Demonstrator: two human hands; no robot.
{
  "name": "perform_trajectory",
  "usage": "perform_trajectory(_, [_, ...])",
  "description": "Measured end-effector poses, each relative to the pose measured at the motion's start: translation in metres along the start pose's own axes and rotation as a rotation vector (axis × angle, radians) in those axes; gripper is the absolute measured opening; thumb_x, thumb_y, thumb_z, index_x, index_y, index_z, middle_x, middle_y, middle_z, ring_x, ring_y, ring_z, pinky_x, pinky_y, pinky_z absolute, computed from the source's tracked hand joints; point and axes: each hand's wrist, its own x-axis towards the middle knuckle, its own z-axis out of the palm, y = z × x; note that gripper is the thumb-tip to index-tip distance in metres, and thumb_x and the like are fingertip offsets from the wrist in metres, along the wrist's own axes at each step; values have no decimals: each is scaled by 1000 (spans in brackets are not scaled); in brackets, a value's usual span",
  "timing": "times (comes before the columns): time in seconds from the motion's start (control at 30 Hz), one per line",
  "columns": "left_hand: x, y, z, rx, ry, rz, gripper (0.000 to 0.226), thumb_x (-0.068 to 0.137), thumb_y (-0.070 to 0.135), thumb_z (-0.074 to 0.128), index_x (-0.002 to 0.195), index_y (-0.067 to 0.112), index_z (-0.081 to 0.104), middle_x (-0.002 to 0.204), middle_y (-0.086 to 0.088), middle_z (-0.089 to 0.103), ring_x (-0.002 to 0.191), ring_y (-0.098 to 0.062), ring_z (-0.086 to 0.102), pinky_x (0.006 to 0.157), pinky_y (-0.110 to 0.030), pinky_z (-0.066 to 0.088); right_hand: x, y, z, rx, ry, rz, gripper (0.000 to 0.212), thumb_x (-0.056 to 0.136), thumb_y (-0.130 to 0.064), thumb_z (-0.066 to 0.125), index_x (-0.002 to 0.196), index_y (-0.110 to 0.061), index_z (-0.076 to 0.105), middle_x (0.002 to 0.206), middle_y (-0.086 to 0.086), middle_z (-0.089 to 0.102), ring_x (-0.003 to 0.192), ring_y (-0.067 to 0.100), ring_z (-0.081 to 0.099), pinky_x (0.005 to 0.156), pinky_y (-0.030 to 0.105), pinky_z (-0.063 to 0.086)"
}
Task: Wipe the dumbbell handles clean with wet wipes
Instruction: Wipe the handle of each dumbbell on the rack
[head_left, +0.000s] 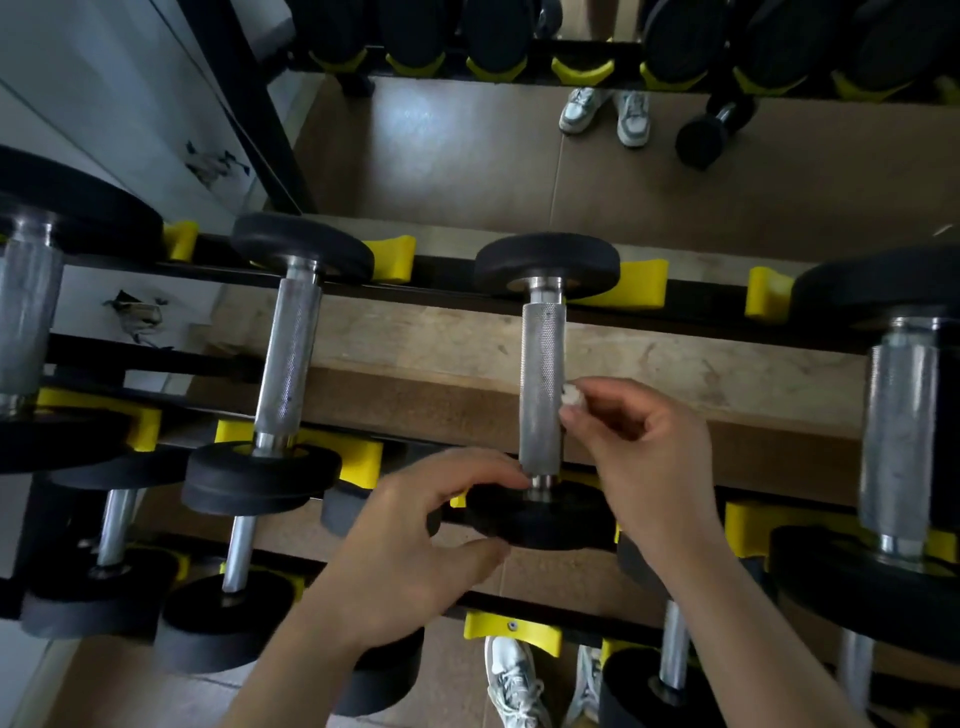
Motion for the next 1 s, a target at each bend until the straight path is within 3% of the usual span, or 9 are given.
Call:
perform_trajectory(0.17, [34, 37, 46, 322, 264, -121, 75, 79, 55, 65, 144, 34, 32, 128, 24, 48, 118, 5, 45, 94, -14, 38, 40, -15, 8, -9, 270, -69, 12, 82, -22, 75, 92, -21, 70, 83, -12, 69, 76, 0, 65, 68, 13, 51])
perform_trajectory(0.27, [55, 38, 58, 392, 347, -83, 54, 81, 44, 68, 126, 25, 45, 98, 12, 60, 89, -11, 59, 73, -28, 51, 55, -20, 9, -139, 319, -206, 12, 85, -19, 72, 97, -15, 73, 89, -6, 69, 81, 2, 63, 71, 9, 47])
perform_trajectory(0.33, [63, 38, 54, 435, 339, -101, 38, 81, 36, 70, 112, 27, 49, 86, 11, 62, 79, -12, 62, 67, -31, 53, 52, -14, 3, -218, 232, -246, 18, 87, -13, 68, 105, -13, 72, 100, -2, 68, 90, 5, 62, 78, 8, 46])
perform_trajectory(0.43, [68, 37, 47, 274, 334, -159, 39, 74, 23, 76, 106, 35, 57, 83, 13, 67, 79, -7, 65, 68, -29, 56, 51, -11, 0, -258, 228, -316, 19, 87, -8, 68, 105, -13, 72, 100, -2, 69, 91, 3, 61, 79, 7, 46])
perform_trajectory(0.6, [69, 30, 27, -76, 167, -174, 60, 70, 2, 77, 98, 52, 61, 90, 6, 74, 83, -12, 71, 73, -42, 60, 42, -12, 3, -348, 288, -383, 13, 85, -8, 70, 97, -10, 74, 91, 1, 71, 80, 9, 65, 71, 14, 50])
perform_trajectory(0.73, [71, 25, 17, -254, 84, -244, 64, 72, -8, 75, 125, 25, 62, 100, 0, 75, 93, -18, 71, 81, -46, 59, 27, -12, 7, -356, 259, -388, 12, 86, -13, 65, 94, -11, 74, 86, -3, 67, 72, 2, 58, 62, 12, 48])
perform_trajectory(0.83, [72, 30, 22, -36, 131, -257, 55, 72, 13, 81, 121, 31, 64, 94, 8, 75, 87, -9, 70, 81, -40, 58, 48, -17, 8, -349, 384, -316, 9, 85, -8, 69, 91, -13, 74, 82, -3, 68, 71, 3, 58, 61, 8, 41])
perform_trajectory(0.93, [79, 49, 20, 471, 197, -217, 30, 76, 48, 72, 103, 33, 68, 88, 12, 71, 84, -7, 66, 76, -32, 54, 24, -13, 1, -342, 247, -236, 11, 84, -12, 70, 94, -16, 74, 84, -6, 70, 73, 1, 62, 62, 11, 47])
perform_trajectory(1.0, [82, 57, 19, 564, 193, -189, 30, 78, 51, 69, 100, 31, 67, 87, 10, 71, 83, -10, 65, 72, -30, 52, 10, -14, -5, -309, 144, -194, 13, 83, -11, 71, 92, -19, 76, 83, -9, 70, 72, -1, 63, 63, 15, 52])
